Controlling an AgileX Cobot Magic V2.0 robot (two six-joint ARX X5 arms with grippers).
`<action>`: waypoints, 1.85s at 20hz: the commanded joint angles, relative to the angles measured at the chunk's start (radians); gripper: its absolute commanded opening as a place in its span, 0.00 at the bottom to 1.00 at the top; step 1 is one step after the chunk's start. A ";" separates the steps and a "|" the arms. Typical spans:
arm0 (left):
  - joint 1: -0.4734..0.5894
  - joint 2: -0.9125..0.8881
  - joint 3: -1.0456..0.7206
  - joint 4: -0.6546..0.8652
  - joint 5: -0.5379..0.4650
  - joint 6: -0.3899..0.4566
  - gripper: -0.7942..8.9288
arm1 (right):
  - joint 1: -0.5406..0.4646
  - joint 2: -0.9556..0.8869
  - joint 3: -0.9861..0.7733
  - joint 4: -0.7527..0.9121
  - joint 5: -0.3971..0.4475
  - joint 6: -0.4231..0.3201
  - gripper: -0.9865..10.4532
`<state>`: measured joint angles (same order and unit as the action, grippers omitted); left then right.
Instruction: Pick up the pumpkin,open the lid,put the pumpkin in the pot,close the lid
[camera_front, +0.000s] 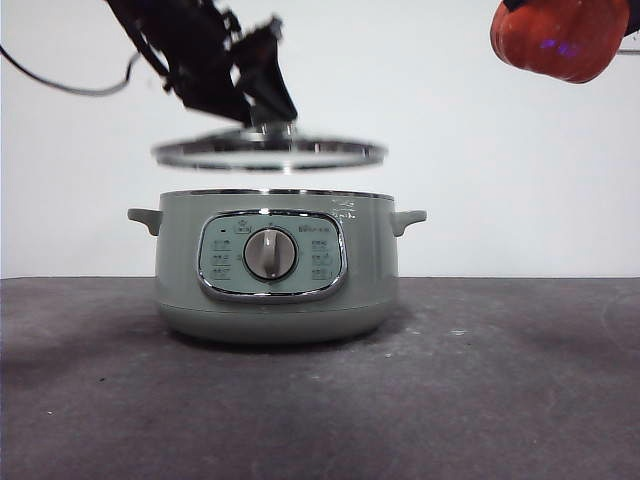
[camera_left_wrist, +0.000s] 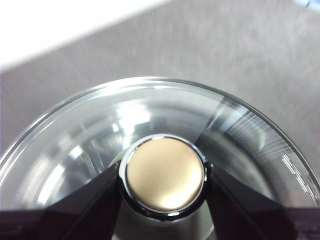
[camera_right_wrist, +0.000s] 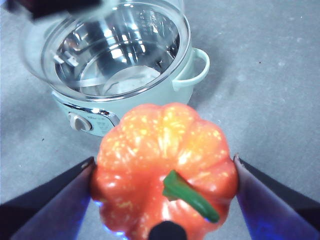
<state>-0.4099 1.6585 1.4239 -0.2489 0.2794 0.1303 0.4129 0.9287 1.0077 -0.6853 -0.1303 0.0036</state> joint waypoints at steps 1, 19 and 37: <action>0.009 -0.080 0.004 0.019 0.007 -0.003 0.07 | 0.002 0.012 0.000 0.035 -0.002 0.007 0.08; 0.091 -0.719 0.004 -0.530 -0.073 -0.001 0.07 | 0.157 0.739 0.545 0.185 -0.073 -0.053 0.07; 0.091 -0.835 0.004 -0.644 -0.069 -0.002 0.07 | 0.215 1.185 0.719 0.259 0.036 -0.164 0.08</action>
<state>-0.3214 0.8356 1.4204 -0.9421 0.2016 0.1299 0.6247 2.0933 1.7248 -0.4309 -0.1001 -0.1528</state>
